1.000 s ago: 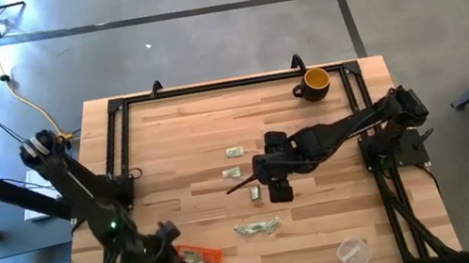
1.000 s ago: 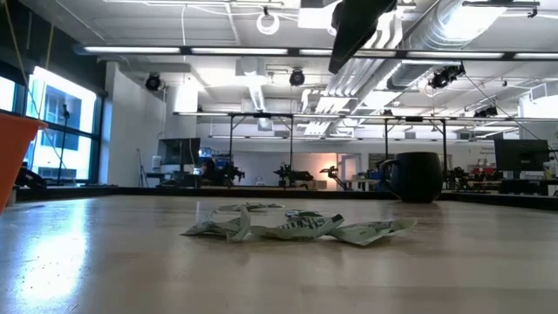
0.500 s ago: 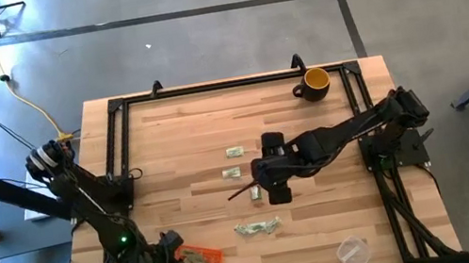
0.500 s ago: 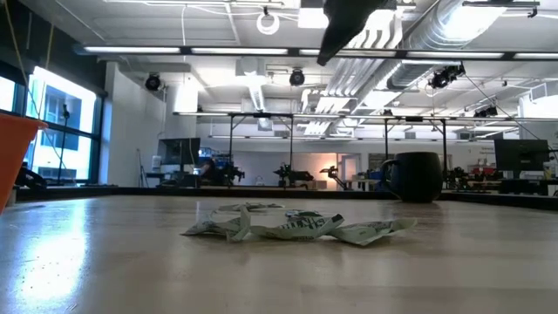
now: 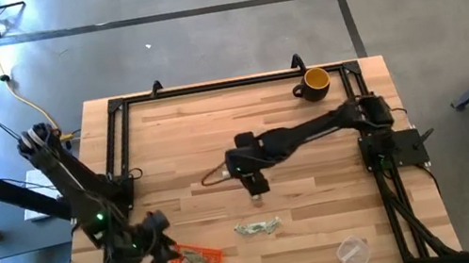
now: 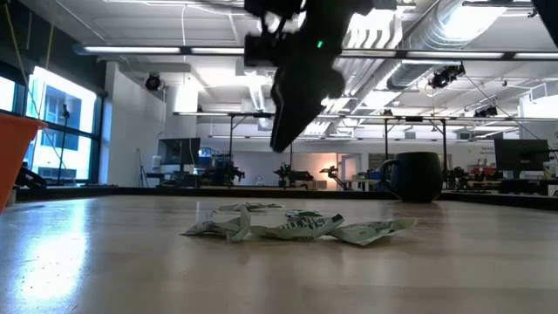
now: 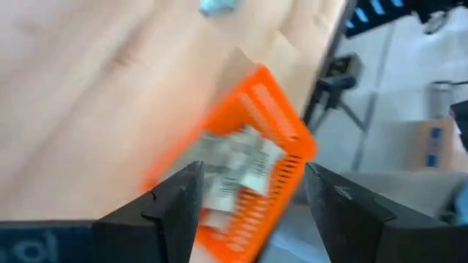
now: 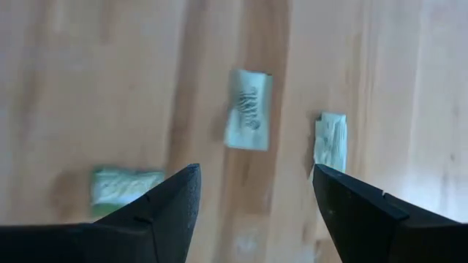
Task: Pick and place items into bin
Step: Put the white stevia packet into the orange bin
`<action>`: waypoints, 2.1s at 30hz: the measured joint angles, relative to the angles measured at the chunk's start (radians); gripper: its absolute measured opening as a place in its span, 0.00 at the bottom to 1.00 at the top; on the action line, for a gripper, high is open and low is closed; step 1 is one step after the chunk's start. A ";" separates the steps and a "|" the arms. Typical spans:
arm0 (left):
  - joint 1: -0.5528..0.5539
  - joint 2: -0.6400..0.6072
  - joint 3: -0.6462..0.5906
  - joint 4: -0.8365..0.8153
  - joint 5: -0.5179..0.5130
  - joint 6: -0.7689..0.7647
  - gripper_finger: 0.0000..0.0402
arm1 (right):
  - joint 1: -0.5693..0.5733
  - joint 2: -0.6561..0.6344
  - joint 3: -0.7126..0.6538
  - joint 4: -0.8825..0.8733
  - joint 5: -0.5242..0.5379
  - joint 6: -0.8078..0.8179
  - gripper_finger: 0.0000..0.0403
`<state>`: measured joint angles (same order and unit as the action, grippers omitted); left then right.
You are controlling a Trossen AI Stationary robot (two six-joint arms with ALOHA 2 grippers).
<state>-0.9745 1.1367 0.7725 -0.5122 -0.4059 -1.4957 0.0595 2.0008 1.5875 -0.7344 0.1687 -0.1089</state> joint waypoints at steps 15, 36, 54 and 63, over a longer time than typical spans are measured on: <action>0.000 -0.463 -0.001 -0.615 -0.400 0.026 0.59 | -0.229 0.167 0.000 0.096 -0.164 -0.062 0.63; 0.000 -0.650 -0.001 -0.637 -0.612 0.108 0.58 | -0.277 0.209 0.004 0.092 -0.228 0.005 0.03; 0.198 -0.107 -0.002 -0.432 -0.711 0.621 0.58 | -0.070 -0.044 0.000 0.161 -0.279 0.291 0.02; 0.365 0.158 -0.002 0.259 -0.570 1.424 0.58 | -0.002 -0.042 0.000 0.131 -0.276 0.337 0.01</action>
<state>-0.6098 1.2950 0.7709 -0.2531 -0.9756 -0.0721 0.0576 1.9583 1.5871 -0.6037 -0.1074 0.2279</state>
